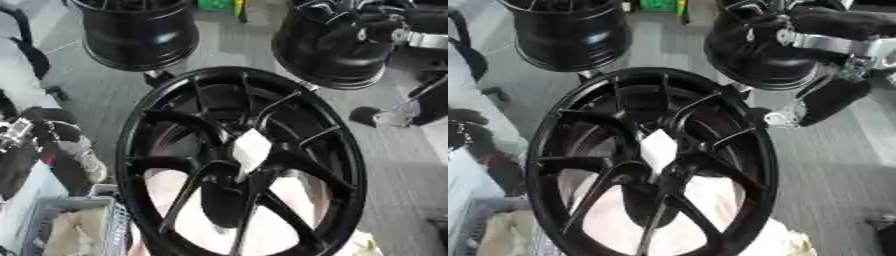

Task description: Pull the pin out of the wheel hub.

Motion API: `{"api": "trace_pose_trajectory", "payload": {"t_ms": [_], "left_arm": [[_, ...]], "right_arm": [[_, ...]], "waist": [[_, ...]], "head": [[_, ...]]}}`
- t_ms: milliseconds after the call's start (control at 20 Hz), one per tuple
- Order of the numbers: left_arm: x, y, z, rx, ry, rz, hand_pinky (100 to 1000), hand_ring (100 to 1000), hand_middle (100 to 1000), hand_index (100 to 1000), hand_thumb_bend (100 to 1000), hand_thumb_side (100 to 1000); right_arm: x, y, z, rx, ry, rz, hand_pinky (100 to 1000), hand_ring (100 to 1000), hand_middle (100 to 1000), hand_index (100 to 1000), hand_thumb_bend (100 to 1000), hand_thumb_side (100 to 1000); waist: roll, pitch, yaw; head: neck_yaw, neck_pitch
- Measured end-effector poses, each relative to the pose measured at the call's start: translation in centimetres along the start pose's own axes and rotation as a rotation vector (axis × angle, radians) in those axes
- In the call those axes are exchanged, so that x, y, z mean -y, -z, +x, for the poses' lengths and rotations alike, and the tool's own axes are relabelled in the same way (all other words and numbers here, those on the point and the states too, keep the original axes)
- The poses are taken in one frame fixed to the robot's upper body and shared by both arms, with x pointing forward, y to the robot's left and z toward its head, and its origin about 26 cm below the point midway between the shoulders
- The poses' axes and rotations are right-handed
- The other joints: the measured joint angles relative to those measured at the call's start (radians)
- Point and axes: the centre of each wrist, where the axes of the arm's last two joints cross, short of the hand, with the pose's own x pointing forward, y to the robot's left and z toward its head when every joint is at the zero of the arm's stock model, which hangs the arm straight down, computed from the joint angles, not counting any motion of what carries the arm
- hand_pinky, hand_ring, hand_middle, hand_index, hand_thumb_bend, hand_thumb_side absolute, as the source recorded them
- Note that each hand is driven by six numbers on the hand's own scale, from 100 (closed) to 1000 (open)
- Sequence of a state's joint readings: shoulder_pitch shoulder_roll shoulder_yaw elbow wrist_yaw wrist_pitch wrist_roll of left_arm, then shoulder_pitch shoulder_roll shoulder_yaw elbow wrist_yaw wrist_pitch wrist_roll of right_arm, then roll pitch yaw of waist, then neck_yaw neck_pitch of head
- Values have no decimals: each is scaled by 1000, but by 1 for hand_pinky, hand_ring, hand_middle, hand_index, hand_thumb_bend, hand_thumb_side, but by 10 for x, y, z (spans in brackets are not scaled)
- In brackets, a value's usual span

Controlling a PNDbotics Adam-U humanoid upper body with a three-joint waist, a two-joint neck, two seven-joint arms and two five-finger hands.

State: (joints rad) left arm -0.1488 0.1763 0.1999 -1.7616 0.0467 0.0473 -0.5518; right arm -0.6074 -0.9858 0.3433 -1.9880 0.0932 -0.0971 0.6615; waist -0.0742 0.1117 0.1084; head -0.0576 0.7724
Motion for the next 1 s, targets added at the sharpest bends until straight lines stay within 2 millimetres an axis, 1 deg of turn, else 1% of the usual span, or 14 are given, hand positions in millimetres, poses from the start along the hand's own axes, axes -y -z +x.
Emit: {"api": "trace_pose_trajectory", "payload": {"t_ms": [200,400,1000], "left_arm": [[0,0,0,-3,6,-10,696,646,641,735,100,872],[0,0,1,-4,9,-14,696,646,641,735,100,873],[1,1,-1,-9,16,-26,697,647,641,734,100,878]], "right_arm": [[2,21,11,66,-34,125,846,924,915,990,336,308],[1,39,21,106,-53,197,841,921,912,976,327,307],[-9,80,18,189,34,262,803,896,894,948,274,330]], "waist": [[-2,0,2],[-2,3,8],[-1,18,16]], "head": [[0,0],[-4,0],[-16,0]]}}
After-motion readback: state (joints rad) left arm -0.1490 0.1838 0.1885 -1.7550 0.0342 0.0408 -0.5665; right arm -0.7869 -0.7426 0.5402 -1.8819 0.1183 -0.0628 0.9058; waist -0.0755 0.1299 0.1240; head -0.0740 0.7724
